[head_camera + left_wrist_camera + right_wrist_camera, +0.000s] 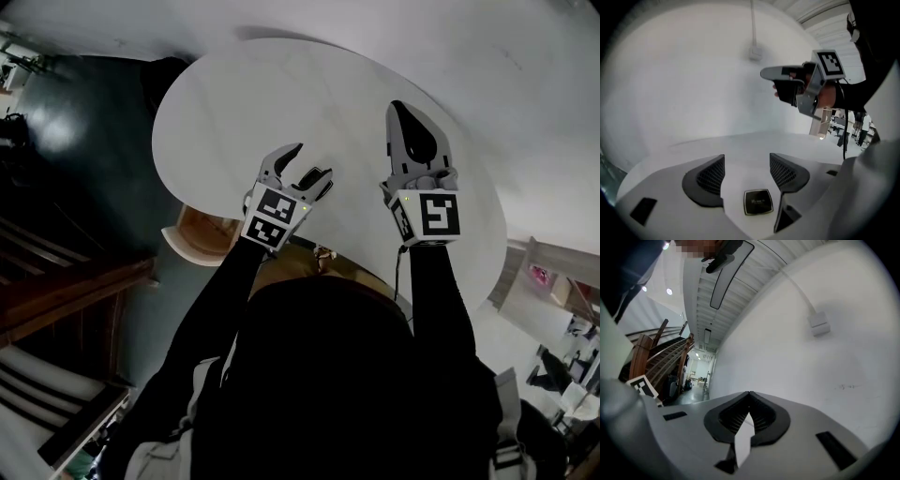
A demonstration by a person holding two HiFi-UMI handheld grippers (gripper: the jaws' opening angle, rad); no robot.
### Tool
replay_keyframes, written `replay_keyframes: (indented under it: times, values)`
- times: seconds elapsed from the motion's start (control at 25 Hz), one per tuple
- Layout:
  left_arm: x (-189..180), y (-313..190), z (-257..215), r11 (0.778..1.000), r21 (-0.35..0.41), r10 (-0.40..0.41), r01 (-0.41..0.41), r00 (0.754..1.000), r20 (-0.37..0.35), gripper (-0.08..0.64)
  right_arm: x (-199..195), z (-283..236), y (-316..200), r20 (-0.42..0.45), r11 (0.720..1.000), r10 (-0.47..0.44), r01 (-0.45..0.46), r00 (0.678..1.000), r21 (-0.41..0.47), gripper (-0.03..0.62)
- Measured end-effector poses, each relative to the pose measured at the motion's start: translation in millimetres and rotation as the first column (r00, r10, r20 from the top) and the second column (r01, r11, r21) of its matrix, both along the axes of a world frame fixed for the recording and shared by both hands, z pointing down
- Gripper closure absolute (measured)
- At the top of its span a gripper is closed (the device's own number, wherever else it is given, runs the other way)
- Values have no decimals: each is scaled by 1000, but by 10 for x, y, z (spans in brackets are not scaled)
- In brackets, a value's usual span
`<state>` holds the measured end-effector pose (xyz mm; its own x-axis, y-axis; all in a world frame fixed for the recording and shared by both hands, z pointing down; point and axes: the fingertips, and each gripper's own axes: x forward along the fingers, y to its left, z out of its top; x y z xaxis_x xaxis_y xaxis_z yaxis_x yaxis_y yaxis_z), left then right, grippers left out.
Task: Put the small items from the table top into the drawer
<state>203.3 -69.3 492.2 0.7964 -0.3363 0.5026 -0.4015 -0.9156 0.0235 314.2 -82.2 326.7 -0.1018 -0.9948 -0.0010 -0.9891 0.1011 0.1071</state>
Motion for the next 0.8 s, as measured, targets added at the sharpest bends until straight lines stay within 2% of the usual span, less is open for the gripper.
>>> replay_keyframes:
  times: [0.2, 0.48, 0.6, 0.8]
  values:
    - [-40, 195, 669, 993, -118, 15, 2, 990, 141, 219, 31, 25, -14, 3, 1000, 0, 0, 1000, -9, 566]
    - [-26, 299, 1168, 980, -200, 34, 18, 967, 254, 213, 78, 99, 3, 0, 1000, 2, -2, 1000, -23, 566]
    - [-19, 372, 1351, 975, -223, 73, -3, 949, 307, 213, 101, 113, 24, -4, 999, 9, -9, 1000, -32, 566]
    - [-50, 399, 1448, 982, -189, 87, -31, 951, 296, 213, 118, 148, 27, 3, 999, 15, -15, 1000, -35, 566]
